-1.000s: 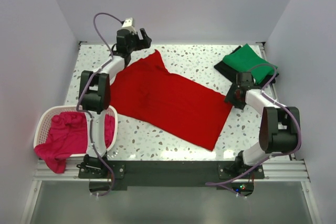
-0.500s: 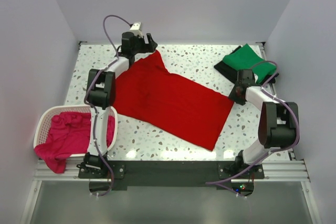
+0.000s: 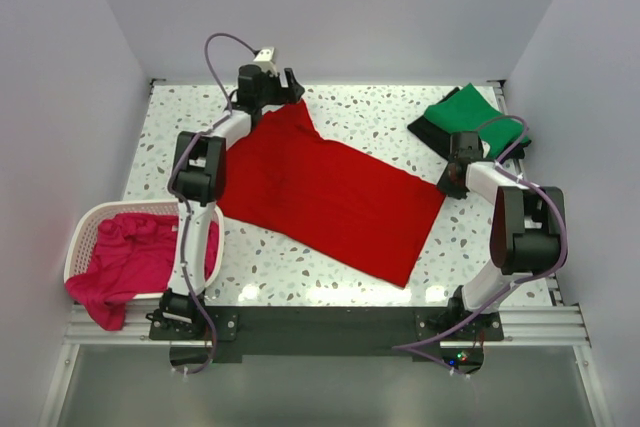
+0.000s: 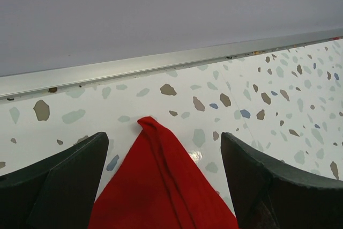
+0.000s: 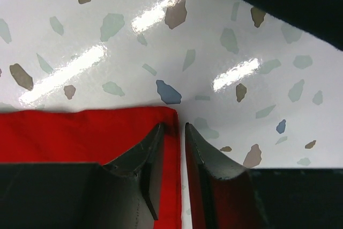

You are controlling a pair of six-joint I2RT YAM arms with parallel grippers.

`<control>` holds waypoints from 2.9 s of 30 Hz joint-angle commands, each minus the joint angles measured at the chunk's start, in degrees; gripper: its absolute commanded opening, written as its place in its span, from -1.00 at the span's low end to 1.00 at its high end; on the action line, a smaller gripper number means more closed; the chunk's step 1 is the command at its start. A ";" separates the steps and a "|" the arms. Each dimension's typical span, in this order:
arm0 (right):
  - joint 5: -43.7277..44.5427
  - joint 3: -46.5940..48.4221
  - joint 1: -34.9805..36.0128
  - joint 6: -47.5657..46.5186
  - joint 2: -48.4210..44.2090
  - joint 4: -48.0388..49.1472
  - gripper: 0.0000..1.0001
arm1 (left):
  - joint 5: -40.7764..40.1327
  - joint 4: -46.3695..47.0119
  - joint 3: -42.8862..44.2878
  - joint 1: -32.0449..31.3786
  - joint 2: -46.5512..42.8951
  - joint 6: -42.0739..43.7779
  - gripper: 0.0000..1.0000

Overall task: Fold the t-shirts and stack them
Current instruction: Fold the tshirt

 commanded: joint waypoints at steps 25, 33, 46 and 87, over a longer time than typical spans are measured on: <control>-1.90 1.57 -0.26 -0.04 -0.49 2.69 -0.56 | -1.83 -5.03 13.77 -1.72 9.09 -7.49 0.61; -3.48 1.04 -0.35 0.04 -1.55 3.30 -0.56 | -4.91 -8.56 16.16 -2.16 10.41 -8.64 0.58; -4.80 0.60 -0.26 -0.04 -2.60 3.56 -0.59 | -5.53 -11.38 19.67 -2.60 13.40 -8.99 0.28; -1.99 0.87 -0.35 -1.18 -1.46 1.89 -1.00 | -1.31 0.83 1.49 -0.58 -3.12 -13.03 -1.00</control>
